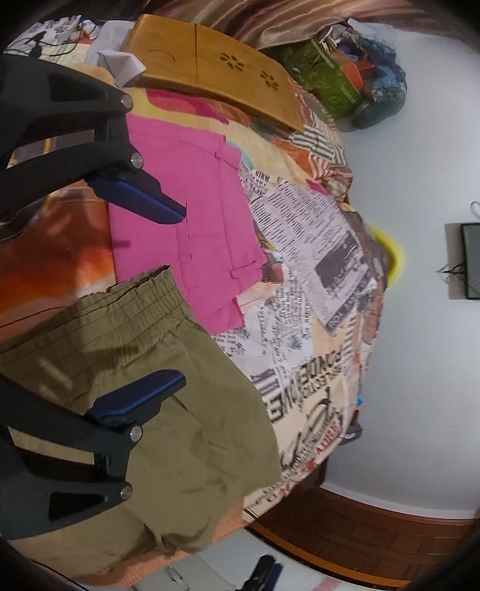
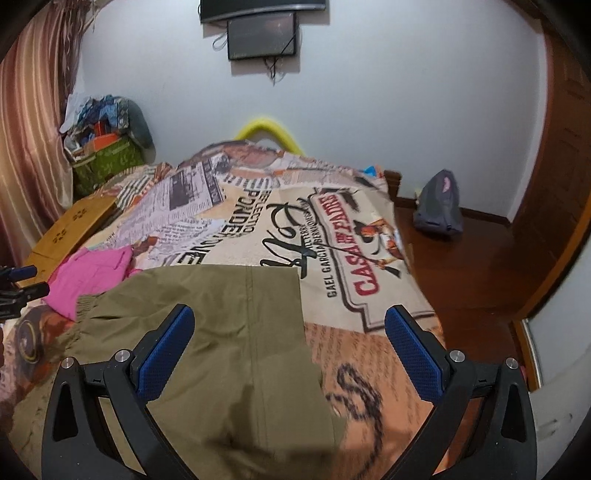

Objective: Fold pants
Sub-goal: 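Lower both tools toward the olive pants, left to waistband, right to leg, then grasp the waistband with the left tool while the right tool grasps the leg hem, lift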

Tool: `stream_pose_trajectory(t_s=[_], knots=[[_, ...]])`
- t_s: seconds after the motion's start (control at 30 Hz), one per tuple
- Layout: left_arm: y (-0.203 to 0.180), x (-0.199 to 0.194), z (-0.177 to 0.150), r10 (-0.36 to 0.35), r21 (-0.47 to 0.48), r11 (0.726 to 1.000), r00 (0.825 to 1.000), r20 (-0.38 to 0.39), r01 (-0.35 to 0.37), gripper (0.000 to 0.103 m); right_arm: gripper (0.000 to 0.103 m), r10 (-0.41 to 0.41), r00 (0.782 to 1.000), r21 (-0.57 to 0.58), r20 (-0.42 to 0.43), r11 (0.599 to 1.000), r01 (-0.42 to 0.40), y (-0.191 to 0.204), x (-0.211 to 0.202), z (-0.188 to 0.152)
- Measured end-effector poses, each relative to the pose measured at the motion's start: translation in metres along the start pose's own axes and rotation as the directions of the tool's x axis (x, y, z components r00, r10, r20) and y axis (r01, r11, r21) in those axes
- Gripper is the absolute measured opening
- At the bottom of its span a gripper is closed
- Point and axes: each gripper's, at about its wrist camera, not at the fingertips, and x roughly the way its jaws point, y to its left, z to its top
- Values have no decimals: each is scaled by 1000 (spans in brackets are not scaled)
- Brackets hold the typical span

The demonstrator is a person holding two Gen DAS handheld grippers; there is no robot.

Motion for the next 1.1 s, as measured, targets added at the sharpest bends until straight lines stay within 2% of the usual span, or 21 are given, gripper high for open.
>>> stream_pose_trajectory(t_s=[0.2,0.3,0.4,0.47,0.5,0.6,0.67,0.73,0.8,0.83,0.87,0.9,1.0,1.1], knots=[[4,50,-4,-9,6,1000,997,-78,9,73,101,27,995,-8,-96,1000,-28,-5,58,5],[10,74,-9,-9,-16,1000,991,-137,7,72,94,44,990,-11,-136,999,-46,-6,82,8],[17,91,-14,-61,-67,997,983,-173,50,70,93,50,983,-9,-175,999,-53,-7,107,13],[18,96,-16,-100,-86,993,979,-176,86,64,90,47,980,-14,-194,999,-50,-8,120,16],[17,97,-16,-120,-87,991,977,-178,105,59,86,46,977,-25,-208,998,-52,-7,127,17],[15,98,-18,-118,-78,991,977,-175,106,58,65,40,967,-60,-251,997,-57,-4,144,20],[15,98,-19,-123,-78,991,977,-175,111,55,63,62,962,-49,-265,996,-78,-3,151,20],[17,98,-19,-119,-86,991,978,-173,106,48,49,87,963,-44,-256,994,-102,-1,152,21],[21,98,-20,-130,-100,988,976,-173,114,44,41,88,967,-49,-241,994,-103,3,150,22],[22,98,-21,-147,-111,985,973,-175,129,36,34,75,970,-56,-232,994,-90,4,149,22],[23,97,-21,-157,-115,984,972,-176,138,32,29,61,973,-62,-223,995,-77,4,148,22],[22,95,-21,-150,-112,985,973,-173,132,23,20,48,975,-64,-219,996,-64,4,146,22],[17,90,-21,-115,-82,991,980,-160,102,18,9,63,977,-39,-205,997,-72,0,143,24],[16,85,-17,-96,-75,993,986,-140,87,12,6,73,980,-26,-183,997,-79,-1,137,24]])
